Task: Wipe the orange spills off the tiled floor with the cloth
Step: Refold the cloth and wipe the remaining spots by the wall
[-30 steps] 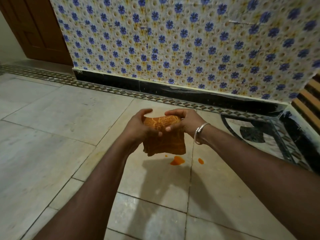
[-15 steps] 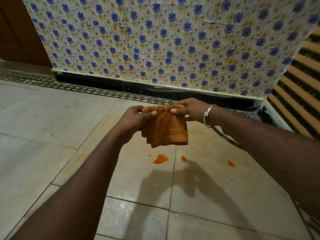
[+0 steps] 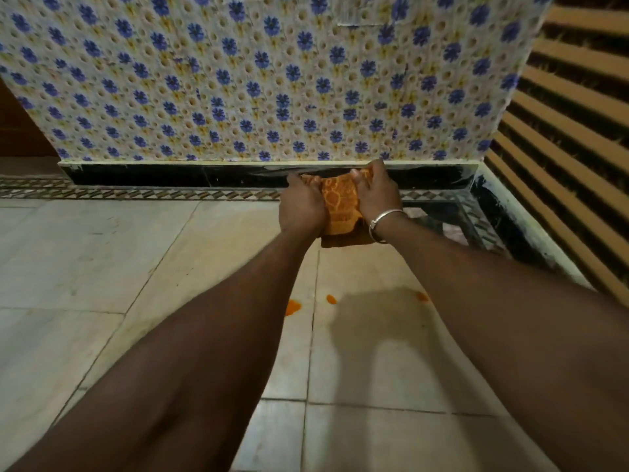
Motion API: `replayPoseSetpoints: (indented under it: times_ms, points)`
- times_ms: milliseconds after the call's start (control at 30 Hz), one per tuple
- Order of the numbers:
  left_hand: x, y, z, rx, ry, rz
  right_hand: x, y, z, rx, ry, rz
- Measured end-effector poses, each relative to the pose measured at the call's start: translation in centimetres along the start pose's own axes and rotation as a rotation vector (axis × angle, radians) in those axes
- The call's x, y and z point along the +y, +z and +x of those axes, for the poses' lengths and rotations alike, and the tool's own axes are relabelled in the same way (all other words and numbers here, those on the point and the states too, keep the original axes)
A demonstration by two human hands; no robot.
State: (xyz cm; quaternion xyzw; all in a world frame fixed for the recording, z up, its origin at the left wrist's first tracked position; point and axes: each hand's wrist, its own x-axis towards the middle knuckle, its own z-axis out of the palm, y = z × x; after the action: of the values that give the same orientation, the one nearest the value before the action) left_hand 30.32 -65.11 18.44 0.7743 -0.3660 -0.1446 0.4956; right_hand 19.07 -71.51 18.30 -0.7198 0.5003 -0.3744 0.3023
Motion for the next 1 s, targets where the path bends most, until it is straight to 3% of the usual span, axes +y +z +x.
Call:
replayPoseSetpoints:
  times_ms: [200, 433, 700, 900, 1000]
  points:
    - [-1.3, 5.7, -1.8, -0.144, 0.138, 0.06, 6.8, -5.7, -1.1, -0.002, -0.058, -0.172]
    - [-0.4, 11.5, -5.8, -0.31, 0.123, 0.046, 12.2, -10.2, -3.7, 0.031, 0.091, -0.273]
    - [-2.4, 15.5, -6.7, -0.448, 0.108, 0.083, 16.8, -11.3, -5.3, -0.09, 0.316, -0.198]
    - [-4.3, 18.4, -6.3, -0.532, 0.131, 0.132, 20.8, -10.2, -5.7, -0.068, 0.459, -0.093]
    - [-5.9, 20.0, -5.8, -0.526, 0.19, 0.308, 23.3, -9.3, -6.6, 0.001, 0.554, -0.001]
